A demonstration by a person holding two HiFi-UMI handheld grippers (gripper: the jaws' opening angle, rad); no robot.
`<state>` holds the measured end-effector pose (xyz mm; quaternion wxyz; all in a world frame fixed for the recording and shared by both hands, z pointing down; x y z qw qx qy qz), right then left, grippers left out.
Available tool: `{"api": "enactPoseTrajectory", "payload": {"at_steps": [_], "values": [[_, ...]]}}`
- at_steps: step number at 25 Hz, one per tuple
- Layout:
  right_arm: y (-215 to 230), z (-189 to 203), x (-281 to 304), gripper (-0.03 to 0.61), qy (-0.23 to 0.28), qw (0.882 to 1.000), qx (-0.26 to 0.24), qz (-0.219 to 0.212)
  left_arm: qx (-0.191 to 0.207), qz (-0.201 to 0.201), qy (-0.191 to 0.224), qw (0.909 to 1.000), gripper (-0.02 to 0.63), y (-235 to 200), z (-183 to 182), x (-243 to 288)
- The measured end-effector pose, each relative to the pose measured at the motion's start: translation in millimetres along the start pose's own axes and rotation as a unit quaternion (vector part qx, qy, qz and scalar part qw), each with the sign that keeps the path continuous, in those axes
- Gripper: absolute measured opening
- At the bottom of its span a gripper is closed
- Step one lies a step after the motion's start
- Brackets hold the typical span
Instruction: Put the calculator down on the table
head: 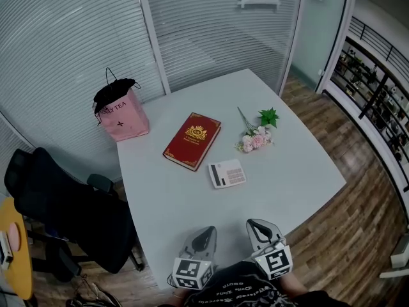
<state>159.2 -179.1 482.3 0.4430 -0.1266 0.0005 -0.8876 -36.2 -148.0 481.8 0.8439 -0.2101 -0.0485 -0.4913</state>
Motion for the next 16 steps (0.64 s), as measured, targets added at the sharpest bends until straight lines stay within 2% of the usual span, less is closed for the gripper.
{"api": "enactPoseTrajectory", "payload": {"at_steps": [5,9,16], "values": [[7.0,-7.3,2.6,0.006,-0.009,0.999,0.045,0.017,-0.017,-0.015,0.006,0.9997,0.020,-4.0,-4.7,2.5],[13.9,-7.8,9.7,0.006,0.014,1.000,0.018,0.014,-0.014,-0.019,0.010,0.9997,0.020,-5.4,-5.1,4.0],[9.2,-14.5,13.7,0.006,-0.028,0.999,0.041,-0.004,-0.011,-0.030,0.015,0.9994,0.020,-11.9,-9.4,5.3]]}}
Point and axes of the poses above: the fingertips, and each gripper's own axes: x forward along the fingers, y to its right, z out of its underside, the point moved 9 cm from there along -x, backward along the fingers, and after that the axes turned 4 degrees about z, right-handed, at the moved point
